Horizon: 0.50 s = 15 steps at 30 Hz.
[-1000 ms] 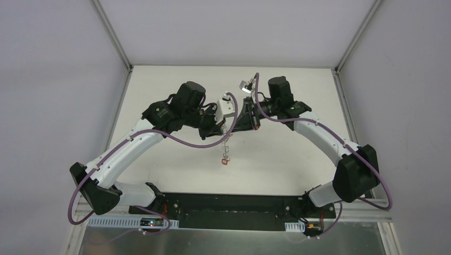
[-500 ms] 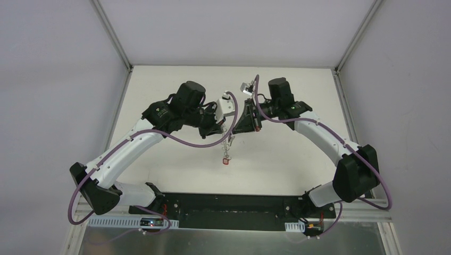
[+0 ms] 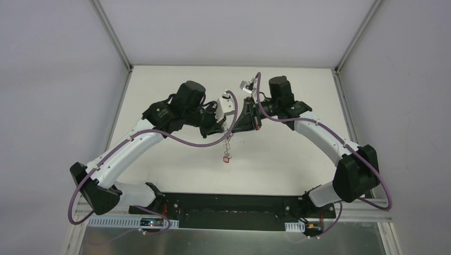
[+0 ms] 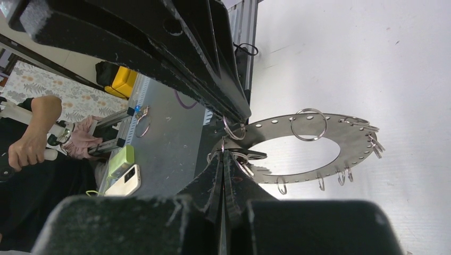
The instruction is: Put the keys on the keyring
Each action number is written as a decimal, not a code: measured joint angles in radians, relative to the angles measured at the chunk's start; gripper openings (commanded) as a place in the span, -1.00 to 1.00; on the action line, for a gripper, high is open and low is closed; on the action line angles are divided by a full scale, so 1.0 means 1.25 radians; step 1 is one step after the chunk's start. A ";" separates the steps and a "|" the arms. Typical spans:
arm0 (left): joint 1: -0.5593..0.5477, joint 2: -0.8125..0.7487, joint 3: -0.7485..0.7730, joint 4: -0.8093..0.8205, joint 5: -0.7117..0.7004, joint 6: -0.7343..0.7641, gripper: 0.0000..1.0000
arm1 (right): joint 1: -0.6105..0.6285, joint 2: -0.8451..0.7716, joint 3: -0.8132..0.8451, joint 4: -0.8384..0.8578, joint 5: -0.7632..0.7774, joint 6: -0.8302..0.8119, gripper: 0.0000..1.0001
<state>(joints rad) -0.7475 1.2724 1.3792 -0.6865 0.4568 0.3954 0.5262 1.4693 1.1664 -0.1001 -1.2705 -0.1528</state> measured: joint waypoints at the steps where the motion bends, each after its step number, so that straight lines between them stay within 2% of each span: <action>1: 0.000 0.000 0.000 0.001 0.003 -0.002 -1.00 | 0.000 0.000 0.000 0.003 0.000 0.003 -1.00; 15: 0.000 0.000 0.000 0.001 0.012 -0.011 -1.00 | 0.002 0.000 0.000 0.013 0.015 0.015 -1.00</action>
<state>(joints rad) -0.7475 1.2724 1.3792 -0.6853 0.4713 0.3817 0.5293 1.4693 1.1664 -0.0834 -1.2514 -0.1341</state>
